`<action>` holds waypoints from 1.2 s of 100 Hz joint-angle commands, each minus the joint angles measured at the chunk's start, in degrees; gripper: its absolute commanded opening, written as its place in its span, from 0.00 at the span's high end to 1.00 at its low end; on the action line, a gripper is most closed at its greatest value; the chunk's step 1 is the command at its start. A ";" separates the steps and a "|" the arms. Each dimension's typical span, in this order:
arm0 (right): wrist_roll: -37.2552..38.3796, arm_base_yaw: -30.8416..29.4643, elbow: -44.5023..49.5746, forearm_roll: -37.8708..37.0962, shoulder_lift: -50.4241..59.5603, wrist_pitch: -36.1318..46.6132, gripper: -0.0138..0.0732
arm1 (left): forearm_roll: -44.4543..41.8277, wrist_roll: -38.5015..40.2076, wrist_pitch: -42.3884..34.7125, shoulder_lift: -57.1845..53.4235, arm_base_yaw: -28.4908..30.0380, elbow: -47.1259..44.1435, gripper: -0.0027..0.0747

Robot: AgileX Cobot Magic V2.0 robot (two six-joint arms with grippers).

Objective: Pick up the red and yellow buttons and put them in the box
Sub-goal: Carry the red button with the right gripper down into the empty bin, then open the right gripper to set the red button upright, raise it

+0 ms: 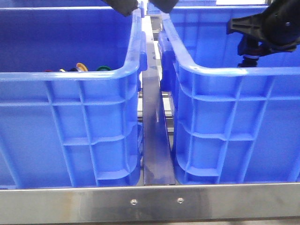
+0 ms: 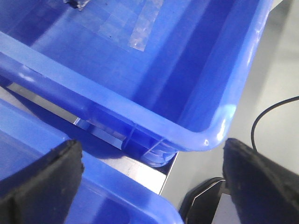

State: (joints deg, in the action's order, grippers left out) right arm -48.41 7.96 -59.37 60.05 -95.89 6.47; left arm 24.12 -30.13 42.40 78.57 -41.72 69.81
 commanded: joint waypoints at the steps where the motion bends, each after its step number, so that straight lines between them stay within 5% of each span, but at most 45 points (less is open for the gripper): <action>1: -0.56 -0.03 -3.66 -0.20 0.24 1.84 0.56 | 2.05 -0.04 -2.76 -1.88 -0.56 1.57 0.22; 37: -0.51 -0.03 -5.77 -0.14 -2.78 1.93 0.55 | 2.05 -0.04 -2.76 -1.88 -0.56 1.57 0.22; 66: -0.51 -0.03 -5.77 -0.14 -2.78 1.93 0.26 | 2.05 -0.04 -2.76 -1.88 -0.56 1.57 0.22; 120: -0.51 -0.08 -0.24 -0.14 8.77 2.46 0.26 | 2.05 -0.04 -2.66 -1.88 -0.56 1.57 0.22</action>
State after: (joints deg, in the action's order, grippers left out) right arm -48.53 7.96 -60.23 60.34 -93.61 6.49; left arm 24.12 -30.17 42.40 78.57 -41.72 69.81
